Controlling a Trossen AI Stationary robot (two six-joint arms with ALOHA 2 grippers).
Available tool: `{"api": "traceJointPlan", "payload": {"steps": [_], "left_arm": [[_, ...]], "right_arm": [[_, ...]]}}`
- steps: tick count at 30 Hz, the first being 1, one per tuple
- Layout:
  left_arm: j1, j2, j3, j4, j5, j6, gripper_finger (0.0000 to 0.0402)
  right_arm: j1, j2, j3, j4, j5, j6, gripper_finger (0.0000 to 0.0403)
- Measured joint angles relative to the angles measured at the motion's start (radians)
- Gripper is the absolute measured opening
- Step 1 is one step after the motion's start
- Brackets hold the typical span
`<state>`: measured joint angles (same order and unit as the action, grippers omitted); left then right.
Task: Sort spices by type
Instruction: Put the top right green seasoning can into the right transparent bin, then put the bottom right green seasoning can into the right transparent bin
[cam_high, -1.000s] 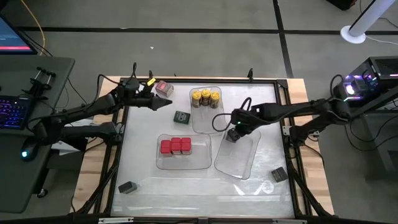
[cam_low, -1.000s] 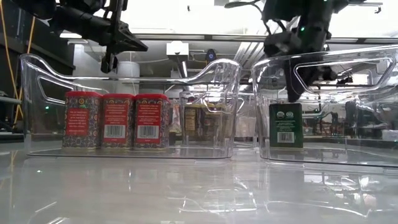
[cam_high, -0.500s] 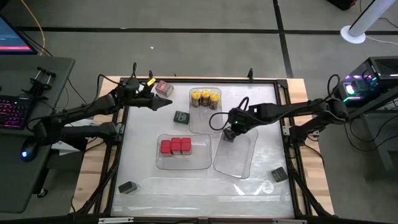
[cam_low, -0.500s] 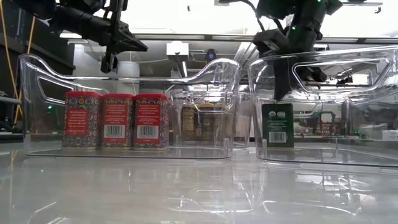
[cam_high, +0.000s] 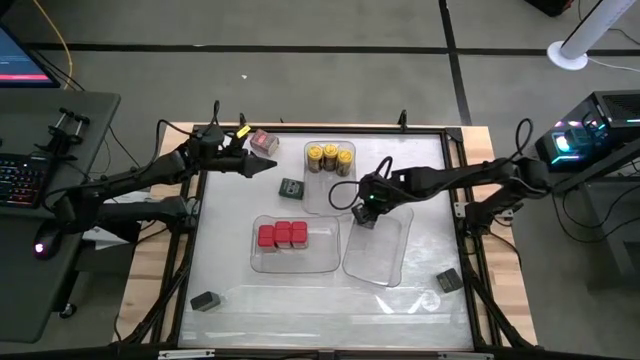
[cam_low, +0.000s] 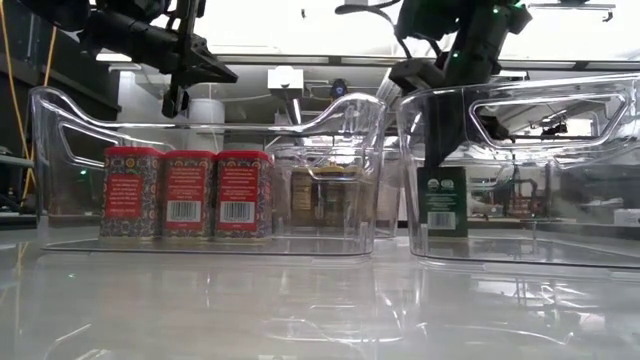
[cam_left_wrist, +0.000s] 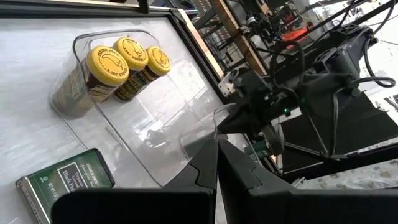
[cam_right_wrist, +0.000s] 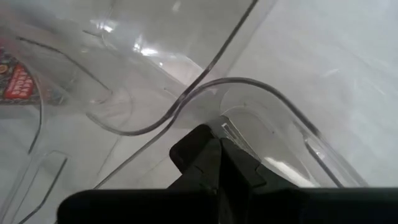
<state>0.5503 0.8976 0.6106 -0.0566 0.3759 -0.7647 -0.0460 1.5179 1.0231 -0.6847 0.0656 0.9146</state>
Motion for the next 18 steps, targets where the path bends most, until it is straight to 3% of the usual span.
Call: {"api": "traceJointPlan", "payload": {"steps": [7,13,18], "left_arm": [[0.000,0.000,0.000,0.001,0.000,0.000,0.0000],[0.000,0.000,0.000,0.001,0.001,0.007,0.0000],[0.000,0.000,0.000,0.001,0.003,0.009,0.0000]], "right_arm": [[-0.004,-0.008,0.021,-0.028,-0.004,-0.032,0.0000],[-0.027,-0.083,0.153,-0.200,0.026,-0.111,0.0000],[-0.005,-0.109,0.234,-0.474,-0.085,-0.069,0.0003]]}}
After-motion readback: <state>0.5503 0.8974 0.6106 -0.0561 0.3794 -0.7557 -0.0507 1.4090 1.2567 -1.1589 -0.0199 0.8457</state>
